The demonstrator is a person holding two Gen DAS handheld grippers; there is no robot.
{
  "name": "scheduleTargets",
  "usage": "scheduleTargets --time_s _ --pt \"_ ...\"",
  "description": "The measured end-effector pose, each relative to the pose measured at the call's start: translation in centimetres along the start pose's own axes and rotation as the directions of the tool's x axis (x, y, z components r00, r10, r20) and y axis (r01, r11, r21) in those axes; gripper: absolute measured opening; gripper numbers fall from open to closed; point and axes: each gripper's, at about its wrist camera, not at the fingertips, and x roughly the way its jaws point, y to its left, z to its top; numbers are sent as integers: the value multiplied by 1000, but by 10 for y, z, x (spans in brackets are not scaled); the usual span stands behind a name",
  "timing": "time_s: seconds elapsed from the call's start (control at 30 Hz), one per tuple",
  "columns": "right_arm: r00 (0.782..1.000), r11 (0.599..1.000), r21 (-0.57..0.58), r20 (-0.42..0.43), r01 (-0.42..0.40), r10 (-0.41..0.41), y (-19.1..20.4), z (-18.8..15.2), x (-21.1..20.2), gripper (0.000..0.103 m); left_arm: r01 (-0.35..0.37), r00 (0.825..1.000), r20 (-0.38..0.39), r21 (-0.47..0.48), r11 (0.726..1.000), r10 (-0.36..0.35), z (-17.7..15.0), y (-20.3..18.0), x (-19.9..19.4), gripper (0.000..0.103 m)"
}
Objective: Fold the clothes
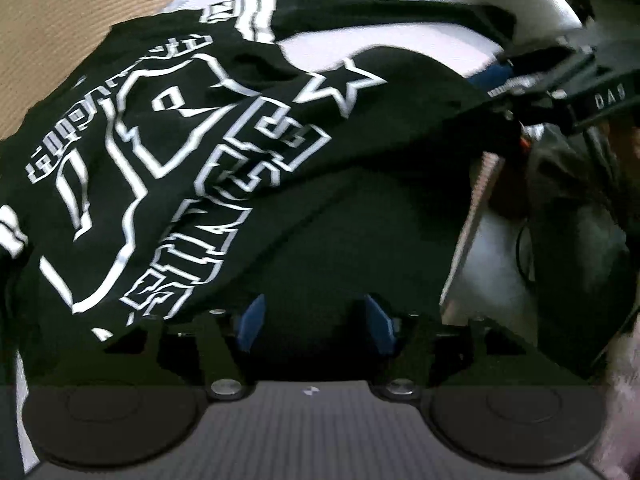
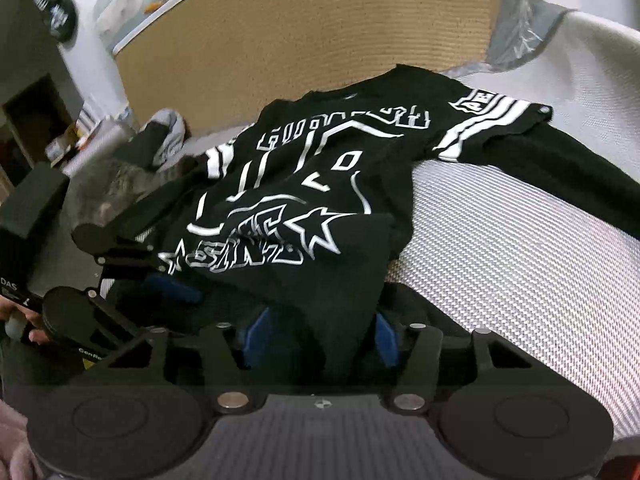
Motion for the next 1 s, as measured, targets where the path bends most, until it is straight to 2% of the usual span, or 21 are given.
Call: scheduleTargets --time_s 0.1,0.17,0.63,0.83,0.9,1.0 --pt "1000 999 -45 -8 17 -17 6 -3 2 60 -8 1000 -24 54 999 9 2 -10 7 71" --pt "999 997 -66 -18 29 -31 6 -6 7 60 -1 999 -32 76 997 4 4 -15 11 80" --pt "994 991 -93 -45 96 -101 -1 -6 32 57 -83 996 -15 160 984 86 5 -34 26 90" --pt "994 993 -55 -41 101 -104 -10 -6 31 40 -95 995 0 172 981 96 2 -39 25 87" --pt "996 995 -53 -27 82 -83 -8 -9 29 32 -98 995 6 188 977 98 1 -41 23 84" --pt "997 995 -64 -12 81 -82 -7 -11 28 22 -102 995 16 213 972 101 0 -46 21 74"
